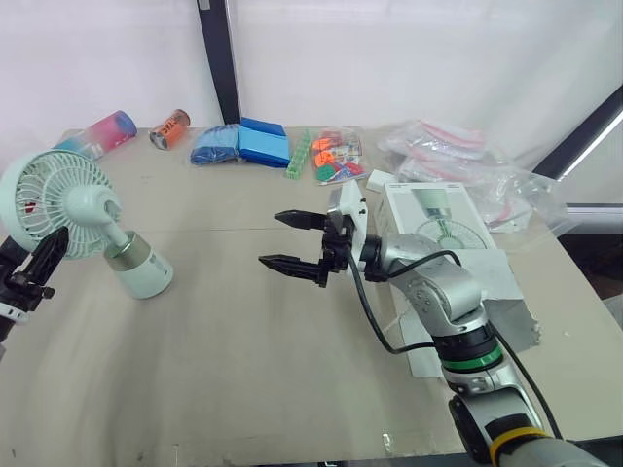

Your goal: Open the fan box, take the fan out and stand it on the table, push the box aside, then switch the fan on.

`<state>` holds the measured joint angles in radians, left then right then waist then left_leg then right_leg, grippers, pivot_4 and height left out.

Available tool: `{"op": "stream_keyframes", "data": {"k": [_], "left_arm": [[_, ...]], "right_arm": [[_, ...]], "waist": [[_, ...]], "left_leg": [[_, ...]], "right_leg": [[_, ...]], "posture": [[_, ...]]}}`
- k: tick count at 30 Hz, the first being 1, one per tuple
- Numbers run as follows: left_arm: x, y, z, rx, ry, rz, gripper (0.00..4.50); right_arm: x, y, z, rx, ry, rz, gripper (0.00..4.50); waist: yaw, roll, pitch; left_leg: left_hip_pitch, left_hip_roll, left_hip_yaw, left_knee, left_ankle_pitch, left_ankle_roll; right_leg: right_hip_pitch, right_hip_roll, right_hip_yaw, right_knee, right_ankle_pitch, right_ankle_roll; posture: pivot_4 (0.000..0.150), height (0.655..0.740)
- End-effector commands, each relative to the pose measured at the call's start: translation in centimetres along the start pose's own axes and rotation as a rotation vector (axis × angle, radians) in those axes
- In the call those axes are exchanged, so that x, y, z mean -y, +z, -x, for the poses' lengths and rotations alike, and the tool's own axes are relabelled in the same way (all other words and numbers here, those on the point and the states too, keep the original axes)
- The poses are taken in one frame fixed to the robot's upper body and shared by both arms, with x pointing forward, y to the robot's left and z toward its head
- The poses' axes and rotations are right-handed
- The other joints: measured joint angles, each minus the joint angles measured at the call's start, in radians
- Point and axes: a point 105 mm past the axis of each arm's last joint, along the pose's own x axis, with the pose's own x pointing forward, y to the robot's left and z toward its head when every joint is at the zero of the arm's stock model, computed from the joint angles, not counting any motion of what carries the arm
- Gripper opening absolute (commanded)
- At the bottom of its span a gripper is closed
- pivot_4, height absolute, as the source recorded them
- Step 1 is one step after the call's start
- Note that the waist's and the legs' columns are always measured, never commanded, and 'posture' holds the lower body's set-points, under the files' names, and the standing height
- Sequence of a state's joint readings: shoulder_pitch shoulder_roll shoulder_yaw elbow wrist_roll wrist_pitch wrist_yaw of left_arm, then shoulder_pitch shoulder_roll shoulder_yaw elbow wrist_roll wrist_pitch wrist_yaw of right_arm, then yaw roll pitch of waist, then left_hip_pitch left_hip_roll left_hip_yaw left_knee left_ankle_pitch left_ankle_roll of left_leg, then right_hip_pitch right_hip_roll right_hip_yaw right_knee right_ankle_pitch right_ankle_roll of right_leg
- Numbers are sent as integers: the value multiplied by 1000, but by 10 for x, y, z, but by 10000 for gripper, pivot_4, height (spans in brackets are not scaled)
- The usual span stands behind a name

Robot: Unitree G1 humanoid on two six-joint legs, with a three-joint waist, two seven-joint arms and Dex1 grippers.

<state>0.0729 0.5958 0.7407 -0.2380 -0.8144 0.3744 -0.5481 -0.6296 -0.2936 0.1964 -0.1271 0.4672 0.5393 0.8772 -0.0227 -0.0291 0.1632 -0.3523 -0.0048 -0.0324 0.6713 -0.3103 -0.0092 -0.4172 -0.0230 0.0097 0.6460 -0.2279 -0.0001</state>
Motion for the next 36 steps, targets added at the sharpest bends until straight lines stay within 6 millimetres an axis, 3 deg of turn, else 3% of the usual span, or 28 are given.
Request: {"op": "stream_keyframes", "data": {"k": [1, 6, 10, 14, 22, 36], "left_arm": [[22, 20, -9, 74, -84, -22, 24172], [56, 35, -27, 119, -202, -37, 24172], [90, 30, -44, 113, -298, -64, 24172], [110, 23, -56, 125, -315, -47, 24172], [124, 9, -64, 114, -309, -24, 24172], [143, 3, -70, 126, -361, 30, 24172]], "right_arm": [[-2, 20, -6, 32, -2, 44, 45000], [10, 26, -17, 11, -94, 17, 45000], [18, 29, -24, -10, -164, 1, 45000], [23, 25, -28, -47, -225, 1, 45000], [35, 12, -30, -104, -325, -21, 45000], [20, 12, -44, -61, -266, -22, 45000]], "waist": [[0, -1, 0], [0, -2, 0], [1, -2, 0], [1, -2, -1], [-4, -2, -1], [-1, -3, -1]], "left_leg": [[0, 0, 0, 0, 0, 0], [-2, 0, -1, 0, 1, -2], [-3, 0, -1, 0, 1, -2], [-3, -1, 0, 0, 1, -2], [-4, 0, 1, -1, 2, -3], [-5, -1, 1, 0, 2, -3]], "right_leg": [[0, 0, 0, 0, 0, 0], [-2, 0, 0, 0, 1, -1], [-2, 0, 0, 0, 2, -1], [-3, 0, 0, 0, 2, -1], [-6, 1, 2, 2, 2, -1], [-6, 1, 1, 2, 2, -1]], "posture": [[1500, 7400], [1500, 7400], [1500, 7400], [1500, 7400], [1500, 7400], [1500, 7400]]}}
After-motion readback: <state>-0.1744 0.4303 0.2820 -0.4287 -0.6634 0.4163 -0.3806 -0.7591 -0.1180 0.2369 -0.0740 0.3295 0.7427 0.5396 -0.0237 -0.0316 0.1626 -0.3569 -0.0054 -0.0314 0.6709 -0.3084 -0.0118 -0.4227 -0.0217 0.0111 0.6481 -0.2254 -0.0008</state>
